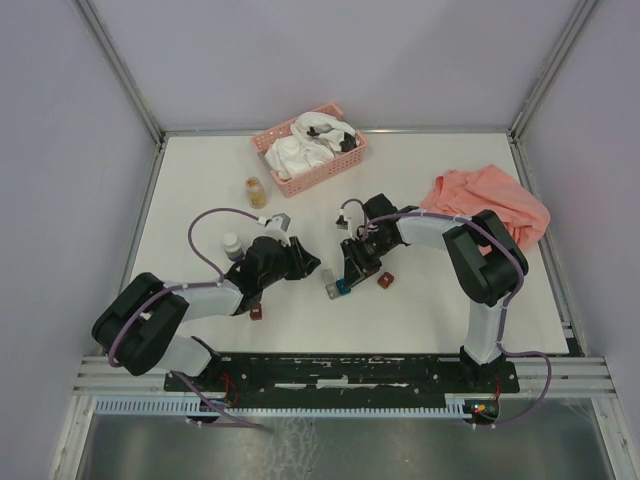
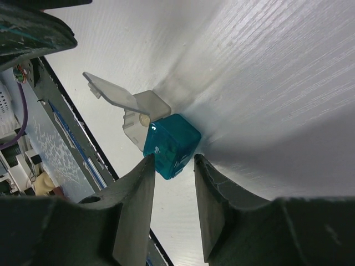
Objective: Sort the pills into containers
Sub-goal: Close the pill container at the center of the board, then move the pill container to the center of the board.
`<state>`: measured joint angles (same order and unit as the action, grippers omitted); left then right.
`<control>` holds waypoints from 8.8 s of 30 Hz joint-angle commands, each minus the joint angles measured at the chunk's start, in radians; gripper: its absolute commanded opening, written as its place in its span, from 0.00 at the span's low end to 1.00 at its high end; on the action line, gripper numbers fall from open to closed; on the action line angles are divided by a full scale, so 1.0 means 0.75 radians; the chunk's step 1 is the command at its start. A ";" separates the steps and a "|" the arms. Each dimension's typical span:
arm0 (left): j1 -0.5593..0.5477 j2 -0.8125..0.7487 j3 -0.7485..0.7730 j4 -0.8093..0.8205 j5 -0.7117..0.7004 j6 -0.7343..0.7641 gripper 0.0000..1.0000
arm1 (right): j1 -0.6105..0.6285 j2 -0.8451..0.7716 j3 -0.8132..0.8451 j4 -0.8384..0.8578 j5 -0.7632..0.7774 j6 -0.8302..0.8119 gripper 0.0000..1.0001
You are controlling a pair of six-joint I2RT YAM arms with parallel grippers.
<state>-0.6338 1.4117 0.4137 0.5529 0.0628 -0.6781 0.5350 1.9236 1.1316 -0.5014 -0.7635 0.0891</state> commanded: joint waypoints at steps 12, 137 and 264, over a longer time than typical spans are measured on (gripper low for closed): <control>0.016 0.063 0.086 0.005 0.069 0.073 0.30 | 0.007 0.031 0.017 0.091 0.059 0.113 0.36; -0.178 -1.280 -0.152 -0.887 -0.350 -0.033 0.87 | -0.040 -0.720 0.052 -0.111 -0.020 -0.499 0.72; -0.557 0.232 0.591 -1.133 -0.295 0.268 0.24 | -0.039 -0.916 -0.032 -0.088 -0.172 -0.568 0.99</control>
<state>-1.0370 1.5505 0.8108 -0.3065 -0.1543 -0.5690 0.5083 1.2278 1.0840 -0.5816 -0.9001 -0.3206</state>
